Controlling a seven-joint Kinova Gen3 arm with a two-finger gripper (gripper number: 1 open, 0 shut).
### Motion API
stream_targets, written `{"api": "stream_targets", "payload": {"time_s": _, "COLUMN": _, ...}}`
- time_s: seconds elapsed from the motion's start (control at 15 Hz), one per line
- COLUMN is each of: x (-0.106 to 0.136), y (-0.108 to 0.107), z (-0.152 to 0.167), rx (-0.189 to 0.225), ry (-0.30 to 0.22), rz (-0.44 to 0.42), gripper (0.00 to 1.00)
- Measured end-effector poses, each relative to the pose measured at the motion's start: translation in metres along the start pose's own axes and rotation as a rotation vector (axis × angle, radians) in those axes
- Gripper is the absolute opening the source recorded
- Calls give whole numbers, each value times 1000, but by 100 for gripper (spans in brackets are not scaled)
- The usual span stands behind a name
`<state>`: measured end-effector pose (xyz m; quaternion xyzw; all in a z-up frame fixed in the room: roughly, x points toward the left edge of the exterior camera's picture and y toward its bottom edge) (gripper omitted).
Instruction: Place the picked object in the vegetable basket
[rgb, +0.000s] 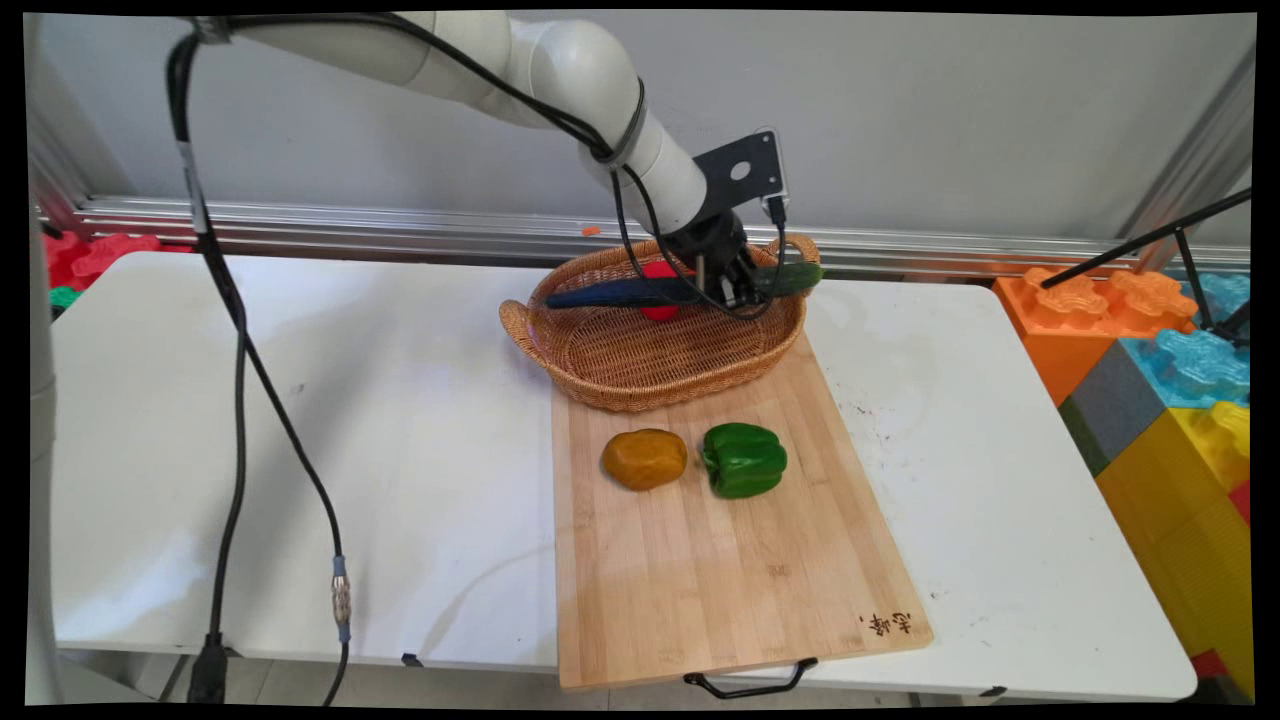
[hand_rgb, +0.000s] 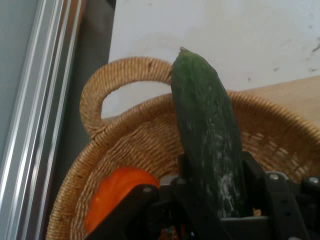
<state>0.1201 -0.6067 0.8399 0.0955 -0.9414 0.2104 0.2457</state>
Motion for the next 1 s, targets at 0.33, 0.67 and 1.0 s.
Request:
{"api": "stream_targets", "payload": {"time_s": 0.33, "x": -15, "y": -11, "z": 20, "rx": -5, "ry": -2, "rz": -9, "gripper": 0}}
{"api": "stream_targets", "payload": {"time_s": 0.67, "x": -29, "y": -18, "z": 36, "rx": -18, "ry": -3, "rz": -17, "gripper": 0}}
{"api": "stream_targets", "payload": {"time_s": 1.0, "x": -35, "y": -21, "z": 42, "rx": -31, "ry": 1, "rz": -23, "gripper": 100}}
